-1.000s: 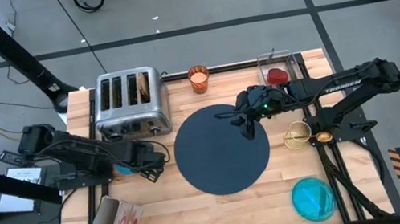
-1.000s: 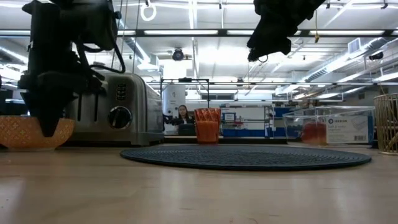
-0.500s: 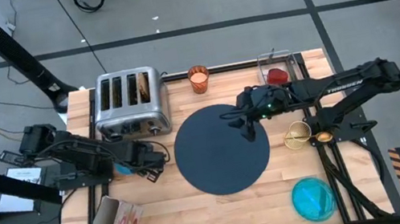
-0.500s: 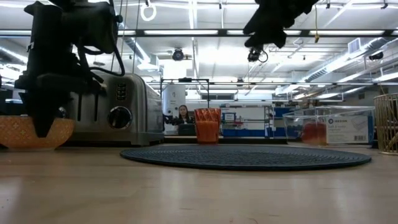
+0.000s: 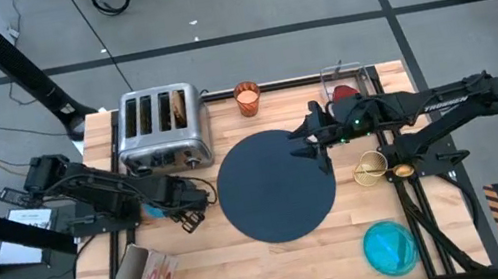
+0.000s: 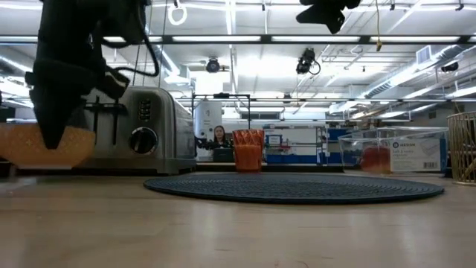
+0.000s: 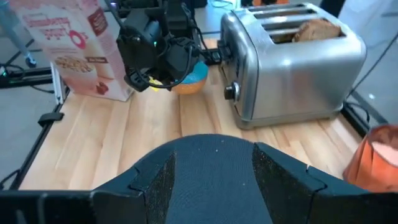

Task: Arrange a breakfast setting
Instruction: Put the blue bowl on the blue table mat

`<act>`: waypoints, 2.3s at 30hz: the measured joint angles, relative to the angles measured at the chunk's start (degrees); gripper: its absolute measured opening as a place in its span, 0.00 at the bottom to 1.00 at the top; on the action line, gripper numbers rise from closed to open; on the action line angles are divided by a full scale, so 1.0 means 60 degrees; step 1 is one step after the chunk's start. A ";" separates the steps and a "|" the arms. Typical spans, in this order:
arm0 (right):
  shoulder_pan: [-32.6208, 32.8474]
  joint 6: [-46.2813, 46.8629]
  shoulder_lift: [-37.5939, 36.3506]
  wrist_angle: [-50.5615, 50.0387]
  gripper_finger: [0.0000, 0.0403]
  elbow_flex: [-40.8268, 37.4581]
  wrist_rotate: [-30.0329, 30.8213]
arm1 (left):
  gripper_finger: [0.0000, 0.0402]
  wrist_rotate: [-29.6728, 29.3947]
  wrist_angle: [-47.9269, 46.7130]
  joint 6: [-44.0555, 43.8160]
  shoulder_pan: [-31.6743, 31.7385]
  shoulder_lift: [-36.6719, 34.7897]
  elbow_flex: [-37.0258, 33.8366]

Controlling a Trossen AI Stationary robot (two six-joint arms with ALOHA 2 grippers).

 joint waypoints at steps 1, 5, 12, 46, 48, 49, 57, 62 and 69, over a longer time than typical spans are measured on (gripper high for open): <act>0.0062 -0.0109 -0.0005 -0.0010 0.54 0.0000 0.0004 | 0.05 -0.0098 0.0004 0.0232 -0.0102 0.0000 0.0073; 0.0467 -0.0259 0.0150 -0.0019 0.54 0.0000 0.0277 | 0.05 -0.0542 0.0016 0.1345 -0.0692 0.0000 0.0288; 0.1634 0.0278 0.0957 -0.0004 0.54 0.0000 0.1315 | 0.05 -0.0942 0.0845 0.4300 -0.1439 0.0000 0.0580; 0.3437 0.5806 0.1786 -0.4422 0.54 0.0000 0.2185 | 0.05 -0.1098 0.3295 1.3419 0.0730 0.3805 0.5061; 0.3437 0.5837 0.1506 -0.4644 0.54 0.0000 0.2175 | 0.05 -0.1053 0.3583 1.3605 0.0816 0.4036 0.5055; 0.3437 0.5835 0.1391 -0.4707 0.54 0.0000 0.2133 | 0.05 -0.1056 0.3762 1.3677 0.0862 0.4119 0.5054; 0.3397 0.5773 0.1317 -0.4841 0.54 0.0000 0.1984 | 0.05 -0.0831 0.5078 1.4249 0.1021 0.4966 0.5057; 0.3399 0.5760 0.1598 -0.4670 0.54 0.0000 0.1868 | 0.06 -0.0788 0.5386 1.4387 0.1020 0.5492 0.5054; 0.3350 0.5802 0.1835 -0.4338 0.54 0.0000 0.1679 | 0.07 -0.0812 0.5599 1.4432 0.1072 0.5668 0.5054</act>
